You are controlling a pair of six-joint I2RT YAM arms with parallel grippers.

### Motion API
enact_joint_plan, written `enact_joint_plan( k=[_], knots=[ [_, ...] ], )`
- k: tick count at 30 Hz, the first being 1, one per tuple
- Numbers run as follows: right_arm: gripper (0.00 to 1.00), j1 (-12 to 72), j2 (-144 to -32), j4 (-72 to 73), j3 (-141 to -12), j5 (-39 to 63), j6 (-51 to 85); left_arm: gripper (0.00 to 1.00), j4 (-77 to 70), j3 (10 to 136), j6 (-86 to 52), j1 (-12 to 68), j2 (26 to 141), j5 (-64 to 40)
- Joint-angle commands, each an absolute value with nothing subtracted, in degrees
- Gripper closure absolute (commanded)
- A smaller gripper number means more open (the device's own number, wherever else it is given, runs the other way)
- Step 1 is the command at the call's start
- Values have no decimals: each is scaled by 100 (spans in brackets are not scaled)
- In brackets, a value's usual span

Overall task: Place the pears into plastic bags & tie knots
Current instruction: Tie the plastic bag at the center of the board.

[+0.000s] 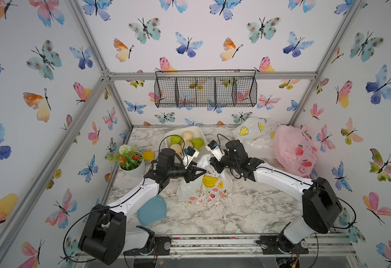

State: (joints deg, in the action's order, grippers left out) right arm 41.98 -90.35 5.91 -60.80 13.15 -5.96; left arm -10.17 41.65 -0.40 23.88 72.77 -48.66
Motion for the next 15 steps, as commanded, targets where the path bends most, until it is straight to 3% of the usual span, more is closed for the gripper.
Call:
enact_joint_plan(
  k=[1, 6, 11, 13, 15],
  knots=[
    [77, 4195, -8691, 2802, -5626, 770, -336, 77, -1745, 3876, -428, 2487, 6767, -4964],
    [75, 4193, -8553, 3994, -5207, 987, -79, 81, -2073, 3938, -761, 3185, 6843, -4945],
    [77, 4193, -8584, 4670, -4815, 1056, -5, 78, -2074, 4224, -793, 3779, 7367, -4782],
    [79, 4184, -8589, 4927, -4571, 1111, -11, 71, -1776, 4347, -672, 3763, 7363, -4711],
    [81, 4184, -8491, 5228, -4271, 1148, -24, 54, -1202, 4540, -361, 3696, 7202, -4637]
  ],
)
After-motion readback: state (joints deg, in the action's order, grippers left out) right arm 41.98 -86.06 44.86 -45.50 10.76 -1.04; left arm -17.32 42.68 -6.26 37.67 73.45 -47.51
